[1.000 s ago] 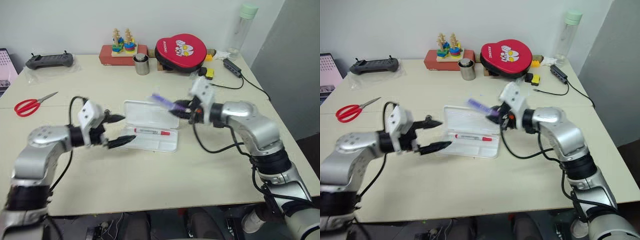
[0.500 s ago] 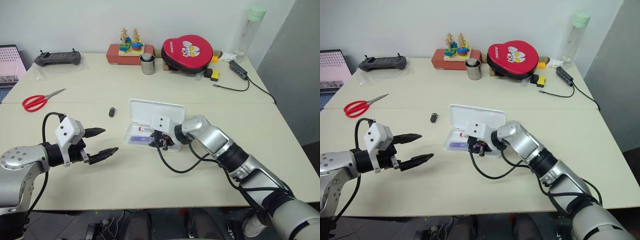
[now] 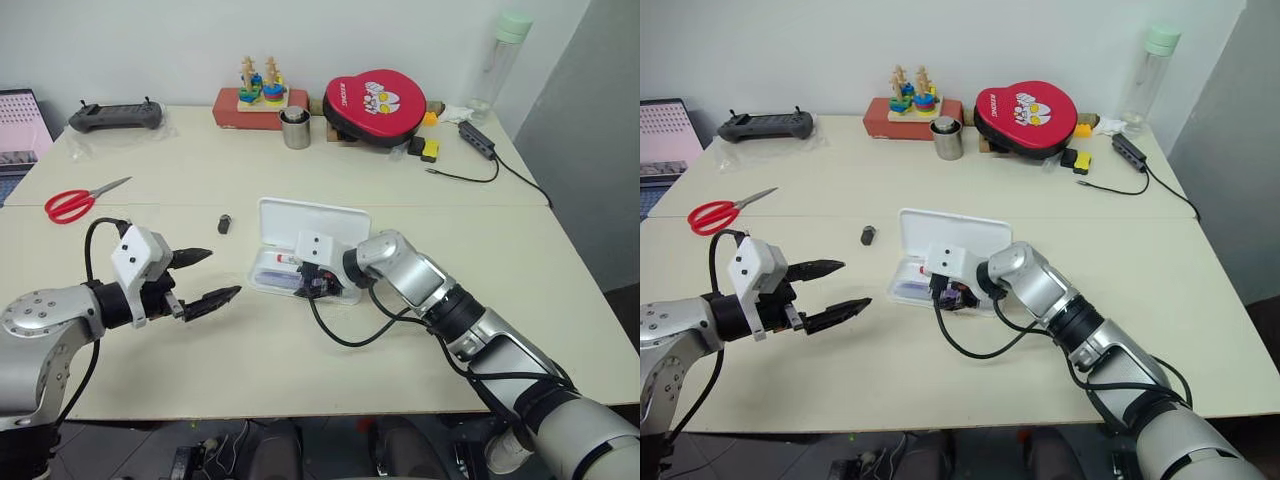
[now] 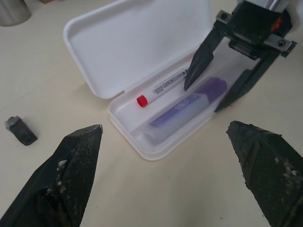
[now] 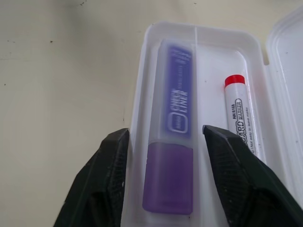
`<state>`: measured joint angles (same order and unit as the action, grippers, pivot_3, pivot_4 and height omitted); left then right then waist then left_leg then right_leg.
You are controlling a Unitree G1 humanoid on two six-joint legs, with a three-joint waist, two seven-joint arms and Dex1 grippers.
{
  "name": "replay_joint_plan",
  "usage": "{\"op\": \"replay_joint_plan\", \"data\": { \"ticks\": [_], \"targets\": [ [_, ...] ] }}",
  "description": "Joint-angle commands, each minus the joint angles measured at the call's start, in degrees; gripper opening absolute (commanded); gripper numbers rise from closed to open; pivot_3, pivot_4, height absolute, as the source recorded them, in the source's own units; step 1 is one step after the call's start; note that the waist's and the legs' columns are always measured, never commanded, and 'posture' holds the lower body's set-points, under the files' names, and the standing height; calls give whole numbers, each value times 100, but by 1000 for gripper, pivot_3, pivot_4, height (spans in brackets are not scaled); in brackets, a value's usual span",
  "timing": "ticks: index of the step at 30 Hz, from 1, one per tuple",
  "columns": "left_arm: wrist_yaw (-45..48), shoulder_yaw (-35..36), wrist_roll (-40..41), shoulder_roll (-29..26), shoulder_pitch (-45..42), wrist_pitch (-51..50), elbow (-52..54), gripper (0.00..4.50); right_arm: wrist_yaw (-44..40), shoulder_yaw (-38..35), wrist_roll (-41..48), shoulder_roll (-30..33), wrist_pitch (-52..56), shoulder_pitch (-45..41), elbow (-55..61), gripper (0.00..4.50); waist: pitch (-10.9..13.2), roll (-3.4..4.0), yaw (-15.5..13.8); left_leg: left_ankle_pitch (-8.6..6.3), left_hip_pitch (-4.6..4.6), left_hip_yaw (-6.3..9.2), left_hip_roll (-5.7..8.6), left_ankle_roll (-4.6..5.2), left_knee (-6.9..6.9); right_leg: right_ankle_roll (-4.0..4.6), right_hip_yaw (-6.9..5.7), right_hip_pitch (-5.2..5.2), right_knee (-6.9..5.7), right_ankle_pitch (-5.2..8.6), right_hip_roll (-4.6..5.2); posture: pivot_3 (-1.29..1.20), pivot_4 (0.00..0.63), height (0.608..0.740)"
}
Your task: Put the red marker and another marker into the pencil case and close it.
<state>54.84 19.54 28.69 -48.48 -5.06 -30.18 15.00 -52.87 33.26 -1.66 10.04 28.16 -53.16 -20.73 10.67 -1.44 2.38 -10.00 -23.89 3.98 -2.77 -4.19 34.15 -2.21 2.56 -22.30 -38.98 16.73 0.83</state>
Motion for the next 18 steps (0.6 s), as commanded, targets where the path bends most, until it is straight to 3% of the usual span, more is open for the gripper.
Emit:
{"op": "replay_joint_plan", "data": {
  "ticks": [1,5,10,18],
  "targets": [
    [-559,123,52,204,-461,-119,-245,4500,1,-438,103,-41,-124,-258,179,3520,0,0,1,0,0,0,0,0,0,0,0,0,0,0,0,0,150,740],
    [-1391,-42,-323,578,-1082,-85,-926,4500,-55,-1073,613,-152,-84,-325,651,4426,-1,-2,-15,0,0,3,0,0,0,0,-2,1,-2,-1,-2,0,150,740],
    [-2418,-424,-947,1109,-1939,-107,-2247,4500,183,-2061,1351,-246,187,-480,1290,4426,-2,-3,-53,0,-2,11,3,0,0,2,-8,3,-7,-3,-3,0,150,740],
    [-2786,-923,-1543,1772,-3086,497,-4426,4500,665,-2432,1556,-178,473,-507,1769,4426,-7,-12,-63,0,-6,13,7,-1,0,1,-13,4,-3,-5,1,0,150,740]
  ]
}}
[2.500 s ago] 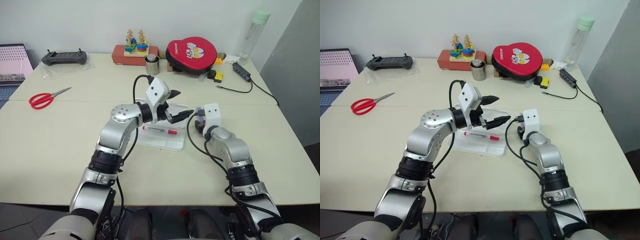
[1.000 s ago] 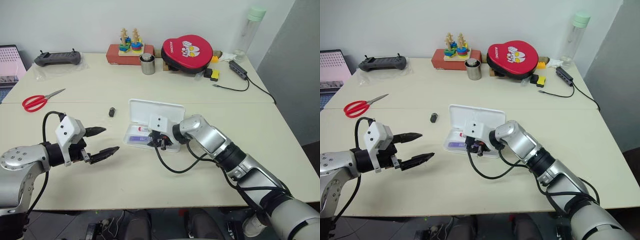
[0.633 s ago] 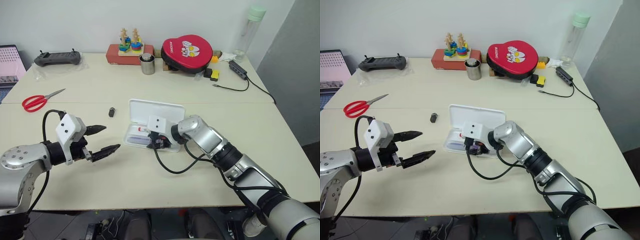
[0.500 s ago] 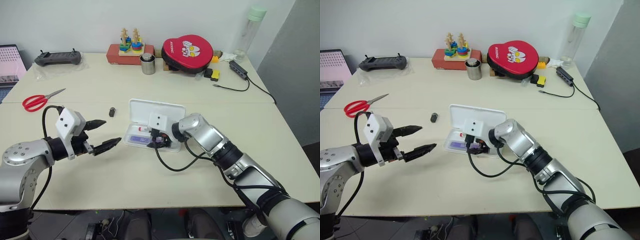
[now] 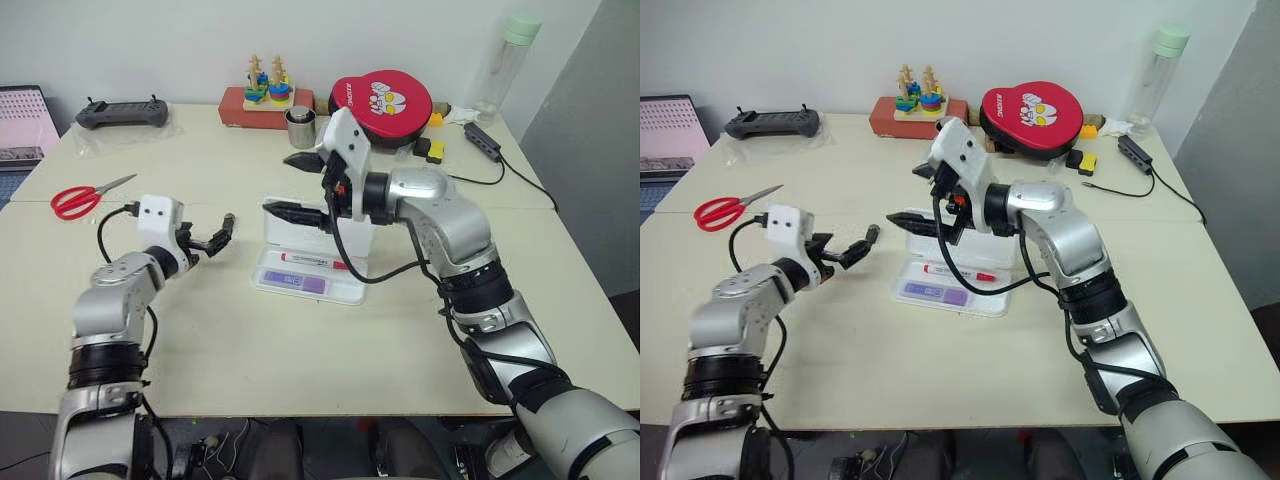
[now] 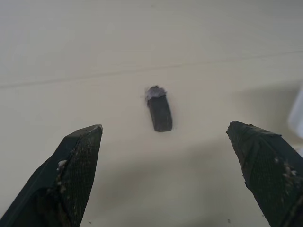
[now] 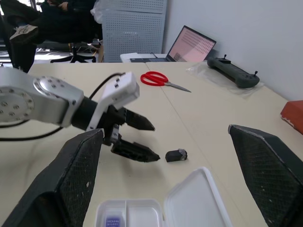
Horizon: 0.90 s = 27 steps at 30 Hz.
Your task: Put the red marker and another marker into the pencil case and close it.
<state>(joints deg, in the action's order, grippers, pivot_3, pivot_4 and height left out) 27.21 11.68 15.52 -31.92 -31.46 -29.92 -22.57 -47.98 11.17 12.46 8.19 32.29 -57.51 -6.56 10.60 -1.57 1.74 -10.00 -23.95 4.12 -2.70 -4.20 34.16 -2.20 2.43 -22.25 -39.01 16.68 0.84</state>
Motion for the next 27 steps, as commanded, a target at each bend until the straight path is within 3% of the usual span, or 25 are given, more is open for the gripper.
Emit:
{"op": "replay_joint_plan", "data": {
  "ticks": [1,5,8,19,27],
  "targets": [
    [-92,-200,-341,179,-619,630,-1069,4500,219,-228,157,22,71,-54,397,4426,0,0,-3,0,0,0,0,0,0,0,0,-1,-1,0,0,0,150,740],
    [-144,-307,-552,344,-1128,1091,-2197,4500,300,-203,171,101,151,37,566,4426,0,0,-4,0,0,2,2,0,0,0,-3,-1,-3,0,0,0,150,740],
    [-232,-288,-652,369,-1376,1321,-2724,4072,349,-195,191,166,227,102,703,4500,0,0,7,1,1,1,3,0,0,0,-2,1,-4,0,1,0,150,740],
    [-175,-228,-746,449,-1699,1764,-3459,1798,518,-216,299,326,306,145,781,4500,0,0,-10,1,1,2,4,-1,2,-4,-3,3,-4,-2,2,0,150,740],
    [-484,56,-631,430,-1774,1844,-3605,443,463,-200,289,372,183,116,639,4500,0,0,-7,1,1,2,5,-1,1,-4,-3,4,-3,-1,3,0,150,740]
  ]
}}
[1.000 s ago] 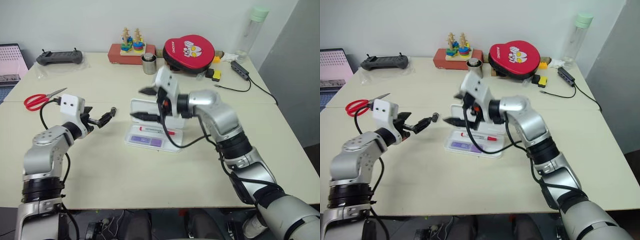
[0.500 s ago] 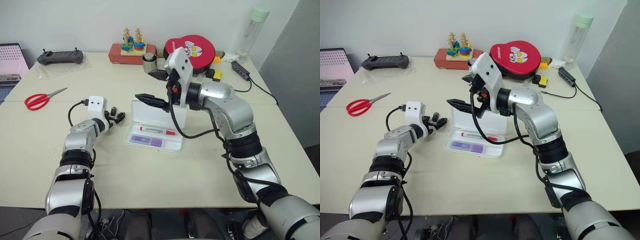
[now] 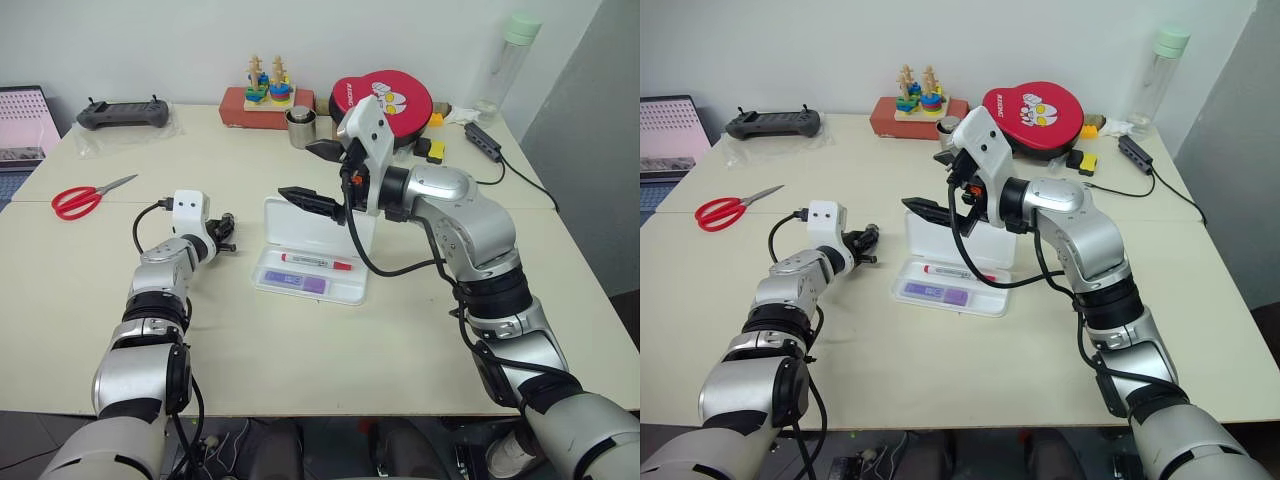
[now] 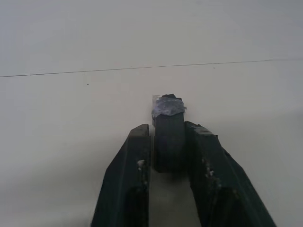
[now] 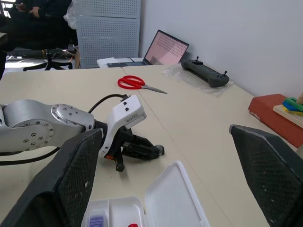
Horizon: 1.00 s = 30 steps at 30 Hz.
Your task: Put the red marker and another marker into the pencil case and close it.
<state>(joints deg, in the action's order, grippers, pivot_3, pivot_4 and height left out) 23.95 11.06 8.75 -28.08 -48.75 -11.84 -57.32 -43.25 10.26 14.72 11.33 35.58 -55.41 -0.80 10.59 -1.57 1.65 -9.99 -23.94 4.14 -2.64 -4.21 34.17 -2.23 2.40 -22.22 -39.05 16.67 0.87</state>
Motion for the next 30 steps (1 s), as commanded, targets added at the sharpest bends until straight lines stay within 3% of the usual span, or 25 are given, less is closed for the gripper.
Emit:
{"op": "replay_joint_plan", "data": {
  "ticks": [1,4,7,12,16,20,24,30],
  "targets": [
    [-196,152,57,58,-45,72,-111,438,-24,-113,63,71,-162,-93,49,4500,0,0,3,0,1,0,0,0,0,0,0,0,0,0,0,0,150,740],
    [-35,354,312,161,-33,344,289,432,-89,-152,100,149,-173,-73,69,4500,0,0,5,0,1,0,-1,0,0,0,0,-1,-2,-1,0,0,150,740],
    [817,306,668,251,190,658,1582,432,-310,-323,367,419,34,105,381,4500,1,-1,-7,1,-8,0,-1,-1,0,-1,0,-3,3,-1,0,0,150,740],
    [2775,-332,1405,-112,649,92,4191,432,-941,-725,1113,1347,601,956,1327,4500,1,-1,-13,0,-35,5,8,-4,0,1,-5,-9,13,-2,10,0,150,740],
    [4090,-1116,1774,-647,754,-758,5444,432,-1206,-829,1390,1948,784,1527,1833,4500,4,5,24,0,-40,-2,12,-4,0,4,0,-9,18,1,13,0,150,740],
    [5019,-2257,1059,-968,807,-470,5512,432,-1135,-876,1475,2263,874,1832,2078,4500,6,9,86,-1,-9,-7,8,-2,-1,2,9,6,11,5,6,0,150,740],
    [5385,-3110,272,-799,773,152,4730,432,-905,-857,1470,2349,963,2073,2351,4500,7,10,125,3,3,-10,-5,5,4,-24,19,10,8,21,-10,0,150,740],
    [5332,-3439,-305,-479,549,549,3996,432,-550,-994,1633,2397,1231,2334,2780,4500,7,10,108,9,-15,-11,-5,16,18,-35,26,3,10,15,-11,0,150,740]
  ]
}}
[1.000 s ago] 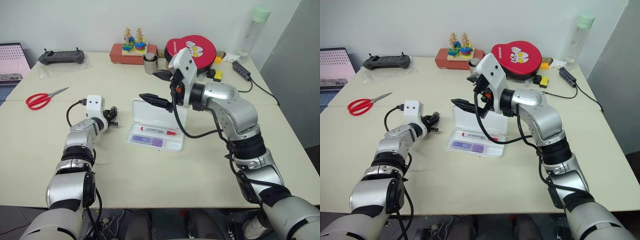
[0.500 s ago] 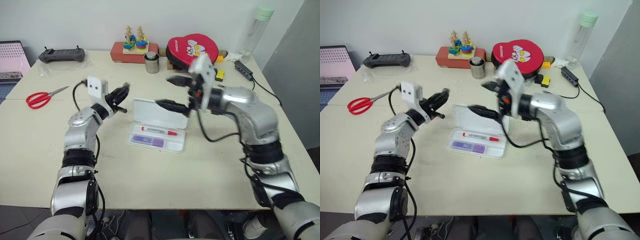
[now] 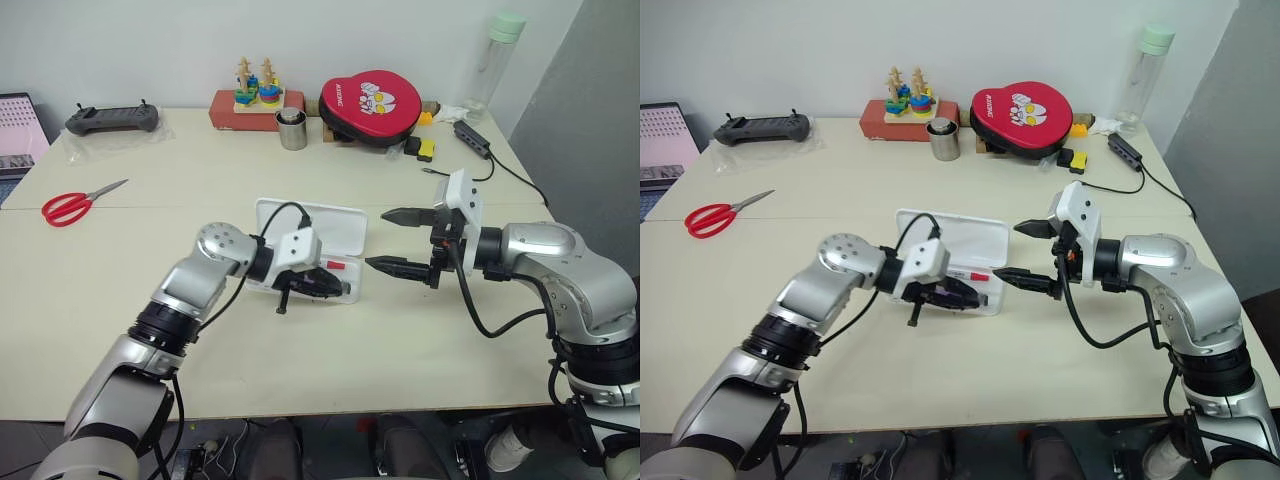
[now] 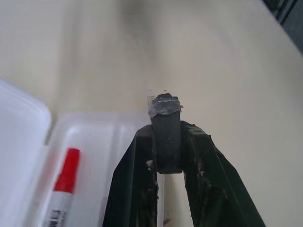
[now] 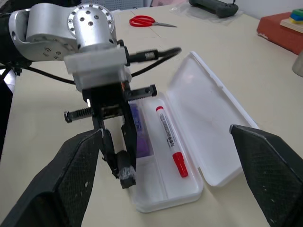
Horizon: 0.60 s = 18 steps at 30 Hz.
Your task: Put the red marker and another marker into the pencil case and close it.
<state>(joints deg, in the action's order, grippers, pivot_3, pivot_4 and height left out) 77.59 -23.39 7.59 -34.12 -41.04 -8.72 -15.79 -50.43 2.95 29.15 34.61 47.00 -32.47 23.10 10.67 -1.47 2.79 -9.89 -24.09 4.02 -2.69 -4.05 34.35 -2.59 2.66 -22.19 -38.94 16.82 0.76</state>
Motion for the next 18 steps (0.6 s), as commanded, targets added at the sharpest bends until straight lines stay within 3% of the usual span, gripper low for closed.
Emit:
{"op": "replay_joint_plan", "data": {
  "ticks": [1,13,15,18],
  "targets": [
    [-61,5,-238,178,-247,283,-230,432,208,-284,213,84,115,71,426,4500,0,0,-10,0,-1,0,1,0,0,1,0,-1,0,0,0,0,150,740],
    [-239,117,-498,432,-361,346,-475,432,380,-258,379,142,153,112,486,4500,0,0,-67,-1,-12,5,1,1,1,3,-6,-7,0,2,0,0,150,740],
    [-293,169,-463,455,-334,218,-403,1126,381,-233,379,143,126,95,455,4500,0,0,-71,-1,-12,5,1,1,1,3,-6,-6,0,2,0,0,150,740],
    [-349,159,-538,424,-333,249,-379,1720,371,-210,381,134,95,80,414,4500,0,0,-79,-1,-12,5,1,1,1,3,-7,-6,0,2,0,0,150,740]
  ]
}}
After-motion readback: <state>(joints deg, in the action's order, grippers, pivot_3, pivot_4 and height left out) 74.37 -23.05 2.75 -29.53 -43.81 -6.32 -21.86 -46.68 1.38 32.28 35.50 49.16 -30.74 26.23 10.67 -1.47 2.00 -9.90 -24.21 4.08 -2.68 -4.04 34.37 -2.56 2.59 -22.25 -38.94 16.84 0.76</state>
